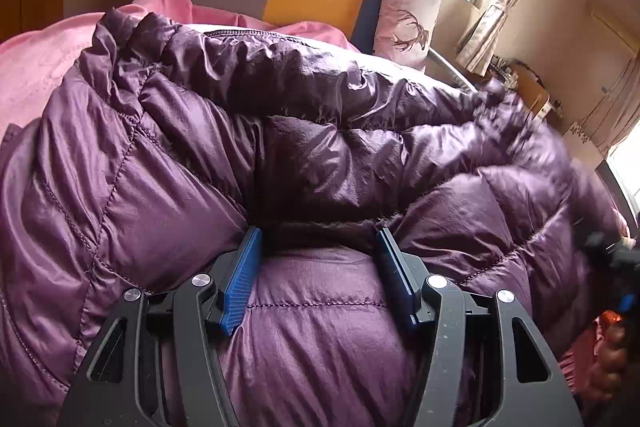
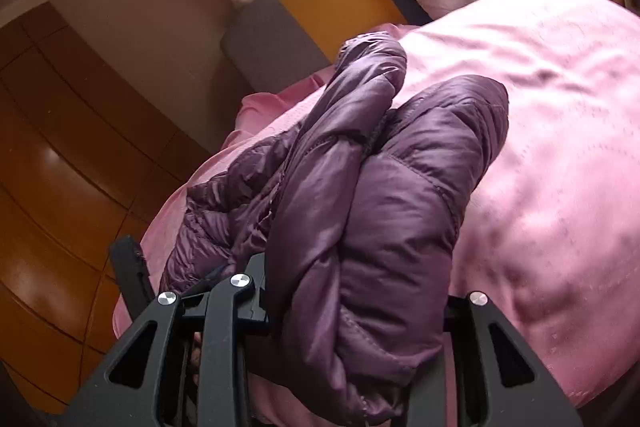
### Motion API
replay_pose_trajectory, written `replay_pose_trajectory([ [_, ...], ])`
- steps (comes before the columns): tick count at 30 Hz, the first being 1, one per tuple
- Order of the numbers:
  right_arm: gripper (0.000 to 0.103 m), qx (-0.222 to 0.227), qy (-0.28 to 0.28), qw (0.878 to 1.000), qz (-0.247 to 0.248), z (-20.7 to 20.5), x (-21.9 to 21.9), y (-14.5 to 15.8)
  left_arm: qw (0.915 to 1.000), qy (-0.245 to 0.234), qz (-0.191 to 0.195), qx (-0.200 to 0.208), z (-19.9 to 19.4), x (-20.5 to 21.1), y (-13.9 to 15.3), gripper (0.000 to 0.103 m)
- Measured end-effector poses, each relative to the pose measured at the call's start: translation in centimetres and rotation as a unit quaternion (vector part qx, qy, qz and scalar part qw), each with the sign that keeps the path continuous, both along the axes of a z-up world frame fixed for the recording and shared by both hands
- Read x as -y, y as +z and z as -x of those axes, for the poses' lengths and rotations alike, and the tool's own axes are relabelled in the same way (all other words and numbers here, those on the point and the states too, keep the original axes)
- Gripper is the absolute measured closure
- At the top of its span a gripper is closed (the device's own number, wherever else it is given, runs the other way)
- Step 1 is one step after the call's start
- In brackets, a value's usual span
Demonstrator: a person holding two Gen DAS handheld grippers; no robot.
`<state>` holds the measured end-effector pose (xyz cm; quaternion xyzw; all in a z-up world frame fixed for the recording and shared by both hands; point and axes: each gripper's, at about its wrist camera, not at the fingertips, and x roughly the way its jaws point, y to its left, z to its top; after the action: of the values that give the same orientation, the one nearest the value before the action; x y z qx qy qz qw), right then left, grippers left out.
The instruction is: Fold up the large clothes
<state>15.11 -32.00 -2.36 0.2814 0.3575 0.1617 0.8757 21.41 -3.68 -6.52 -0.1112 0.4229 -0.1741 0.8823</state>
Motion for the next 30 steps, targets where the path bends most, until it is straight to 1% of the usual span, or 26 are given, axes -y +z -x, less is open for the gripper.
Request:
replay_pose_trajectory([
  [2, 0.073, 0.03, 0.028, 0.999, 0.025, -0.2, -2.6, 2.4, 0.9999, 0.0, 0.011, 0.0, 0.1, -0.3, -0.1, 0.046],
  [4, 0.073, 0.058, 0.068, 0.994, 0.061, -0.7, -6.1, 4.7, 0.9997, 0.0, 0.025, -0.001, 0.1, -1.0, -0.3, 0.046],
  [7, 0.073, 0.081, 0.126, 0.984, 0.101, -1.8, -11.5, 6.6, 0.9986, -0.001, 0.052, -0.005, 0.2, -2.1, -0.6, 0.048],
  [10, 0.073, 0.081, 0.162, 0.974, 0.137, -2.9, -15.8, 6.6, 0.997, -0.008, 0.077, -0.011, 0.1, -2.9, -1.0, 0.051],
  [12, 0.073, 0.076, 0.173, 0.969, 0.158, -3.6, -17.8, 6.3, 0.9959, -0.019, 0.088, -0.014, 0.2, -3.5, -1.0, 0.054],
  [14, 0.073, 0.072, 0.179, 0.966, 0.174, -3.5, -18.7, 6.0, 0.9938, -0.031, 0.104, -0.023, 0.5, -4.5, -0.5, 0.055],
  [16, 0.073, 0.067, 0.182, 0.963, 0.186, -3.5, -19.0, 5.7, 0.9918, -0.058, 0.108, -0.037, 1.1, -5.8, 0.5, 0.056],
  [17, 0.073, 0.067, 0.184, 0.961, 0.195, -3.3, -19.2, 5.7, 0.99, -0.074, 0.113, -0.041, 1.6, -6.7, 1.1, 0.056],
  [18, 0.073, 0.067, 0.187, 0.958, 0.205, -2.9, -19.5, 5.4, 0.9867, -0.091, 0.128, -0.043, 2.2, -8.3, 2.1, 0.055],
  [19, 0.073, 0.067, 0.191, 0.954, 0.219, -3.0, -20.2, 5.4, 0.9849, -0.098, 0.137, -0.038, 2.8, -9.7, 2.8, 0.056],
  [20, 0.073, 0.068, 0.194, 0.95, 0.237, -2.9, -20.9, 5.3, 0.9844, -0.098, 0.144, -0.023, 3.7, -12.0, 3.9, 0.054],
  [21, 0.073, 0.07, 0.198, 0.945, 0.25, -2.9, -21.6, 5.3, 0.9848, -0.093, 0.147, -0.012, 4.1, -13.5, 4.5, 0.049],
  [23, 0.071, 0.08, 0.214, 0.927, 0.299, -2.3, -24.5, 5.0, 0.9845, -0.066, 0.163, 0.005, 4.8, -17.4, 5.5, 0.047],
  [25, 0.067, 0.093, 0.231, 0.902, 0.352, -1.6, -27.5, 3.9, 0.9787, -0.039, 0.2, 0.025, 5.3, -21.1, 6.5, 0.047],
  [26, 0.065, 0.103, 0.244, 0.887, 0.378, -1.2, -29.1, 3.1, 0.9735, -0.029, 0.224, 0.036, 5.5, -22.6, 6.9, 0.045],
  [27, 0.061, 0.112, 0.254, 0.872, 0.402, -0.6, -30.5, 2.0, 0.9666, -0.025, 0.251, 0.049, 5.7, -24.1, 7.4, 0.038],
  [28, 0.056, 0.121, 0.261, 0.859, 0.424, -0.1, -32.0, 0.9, 0.961, -0.028, 0.269, 0.059, 5.8, -24.9, 7.9, 0.034],
  [29, 0.054, 0.131, 0.266, 0.848, 0.439, 0.4, -33.1, -0.1, 0.9572, -0.037, 0.28, 0.065, 5.9, -25.3, 8.3, 0.029],
  [30, 0.049, 0.146, 0.267, 0.838, 0.452, 1.1, -34.0, -0.9, 0.9523, -0.055, 0.292, 0.068, 5.8, -25.4, 8.8, 0.024],
])
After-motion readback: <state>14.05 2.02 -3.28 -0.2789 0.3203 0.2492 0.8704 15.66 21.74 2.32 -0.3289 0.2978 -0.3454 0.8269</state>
